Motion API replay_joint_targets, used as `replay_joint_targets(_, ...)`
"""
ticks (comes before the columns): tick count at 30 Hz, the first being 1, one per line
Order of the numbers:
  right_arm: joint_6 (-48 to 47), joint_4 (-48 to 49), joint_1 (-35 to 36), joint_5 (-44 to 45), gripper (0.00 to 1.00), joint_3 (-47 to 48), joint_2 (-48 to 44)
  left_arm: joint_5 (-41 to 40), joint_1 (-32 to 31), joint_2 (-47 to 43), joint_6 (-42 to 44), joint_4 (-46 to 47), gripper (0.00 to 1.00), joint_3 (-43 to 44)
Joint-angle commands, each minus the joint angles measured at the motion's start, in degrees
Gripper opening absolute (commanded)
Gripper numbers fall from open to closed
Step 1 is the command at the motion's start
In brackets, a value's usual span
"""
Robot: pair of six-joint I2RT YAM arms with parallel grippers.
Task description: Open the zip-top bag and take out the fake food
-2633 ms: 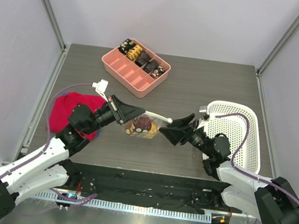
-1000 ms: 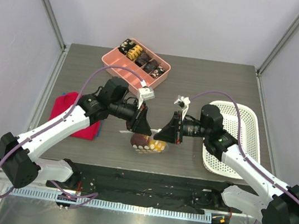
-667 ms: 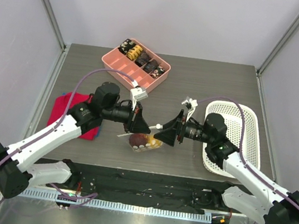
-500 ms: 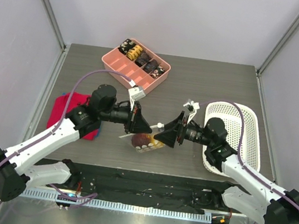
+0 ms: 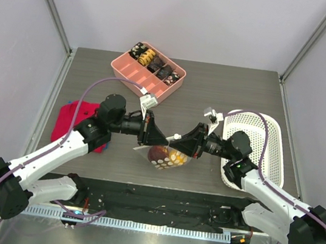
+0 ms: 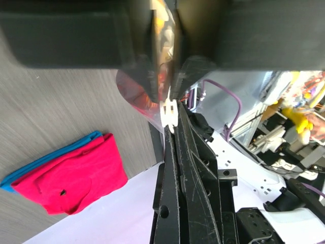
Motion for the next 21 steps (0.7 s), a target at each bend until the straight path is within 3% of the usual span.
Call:
replay_joint_targets(1, -1.3, 0.6, 0.3, 0.0, 0.09, 0.2, -1.0, 0.5, -0.2, -1.2, 0.2, 2.6, 0.0, 0.6)
replay_joint_targets(3, -2.7, -2.0, 0.3, 0.7, 0.02, 0.6, -1.9, 0.0, -0.1, -1.7, 0.8, 1.8, 0.0, 0.9)
replay_joint_targets(6, -4.0, -5.5, 0.2, 1.3, 0.01, 1.7, -2.5, 0.0, -0.2, -1.9, 1.4, 0.7, 0.0, 1.4)
replay_joint_targets(8, -4.2, -5.7, 0.3, -0.6, 0.01, 2.6, -2.0, -1.5, -0.2, -1.8, 1.6, -0.6, 0.16, 2.5)
replay_joint_targets(9, -4.2, -6.1, 0.2, -1.6, 0.01, 2.8, -1.8, -2.4, -0.1, -1.6, 1.2, -0.3, 0.36, 2.8)
replay_joint_targets(12, -4.6, -6.6, 0.2, -3.3, 0.01, 3.1, -1.4, -3.3, -0.2, 0.5, 0.2, 0.0, 0.51, 5.2)
replay_joint_targets(21, -3.9, -6.5, 0.2, -4.5, 0.01, 4.3, -0.1, 0.1, -1.0, 6.6, -3.1, 4.1, 0.44, 6.9)
